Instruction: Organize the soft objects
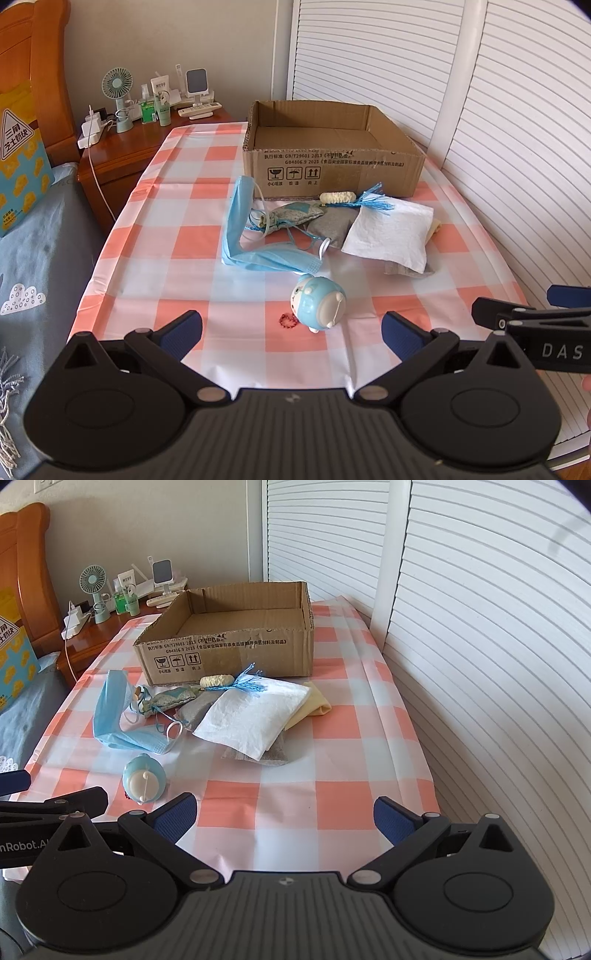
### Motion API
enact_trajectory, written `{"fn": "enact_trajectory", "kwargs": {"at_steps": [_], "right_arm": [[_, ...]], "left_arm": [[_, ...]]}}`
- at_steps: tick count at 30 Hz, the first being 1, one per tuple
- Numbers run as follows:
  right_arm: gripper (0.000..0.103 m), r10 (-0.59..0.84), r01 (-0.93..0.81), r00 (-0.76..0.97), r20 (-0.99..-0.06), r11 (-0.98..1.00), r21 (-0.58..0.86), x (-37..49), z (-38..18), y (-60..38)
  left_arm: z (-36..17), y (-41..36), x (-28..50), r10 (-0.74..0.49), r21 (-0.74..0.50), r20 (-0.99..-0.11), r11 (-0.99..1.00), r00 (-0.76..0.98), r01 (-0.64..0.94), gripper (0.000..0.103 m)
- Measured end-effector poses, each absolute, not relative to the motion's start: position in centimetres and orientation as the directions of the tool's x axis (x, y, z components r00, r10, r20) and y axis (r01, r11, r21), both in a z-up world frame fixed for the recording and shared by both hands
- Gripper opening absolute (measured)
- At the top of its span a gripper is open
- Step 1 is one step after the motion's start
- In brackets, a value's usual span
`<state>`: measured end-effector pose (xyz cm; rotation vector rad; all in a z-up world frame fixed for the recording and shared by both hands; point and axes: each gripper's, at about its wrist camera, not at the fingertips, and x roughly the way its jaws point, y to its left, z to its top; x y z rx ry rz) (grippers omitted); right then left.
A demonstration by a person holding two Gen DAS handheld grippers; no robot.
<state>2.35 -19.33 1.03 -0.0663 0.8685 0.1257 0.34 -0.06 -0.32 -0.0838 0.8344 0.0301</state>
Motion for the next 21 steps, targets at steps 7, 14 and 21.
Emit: {"fn": "enact_trajectory", "kwargs": {"at_steps": [7,14,21], "right_arm": [[0.103,0.085,-0.137,0.64,-0.764,0.991,-0.005,2.31,1.04,-19.3],[0.103,0.081,-0.136,0.641,-0.763,0.991,-0.009,2.35,1.15,-19.38],[0.103,0.08,-0.136,0.642,-0.763,0.991,-0.011,2.28,1.12,-19.33]], "left_arm": [[-0.26,-0.08,0.33,-0.005,-0.062,-0.74,0.996,0.673,-0.061,0.102],[-0.13,-0.06,0.18,-0.005,-0.063,-0.738,0.996,0.674,-0.062,0.102],[-0.13,-0.06,0.18,-0.005,-0.064,-0.738,0.996,0.674,-0.062,0.102]]}}
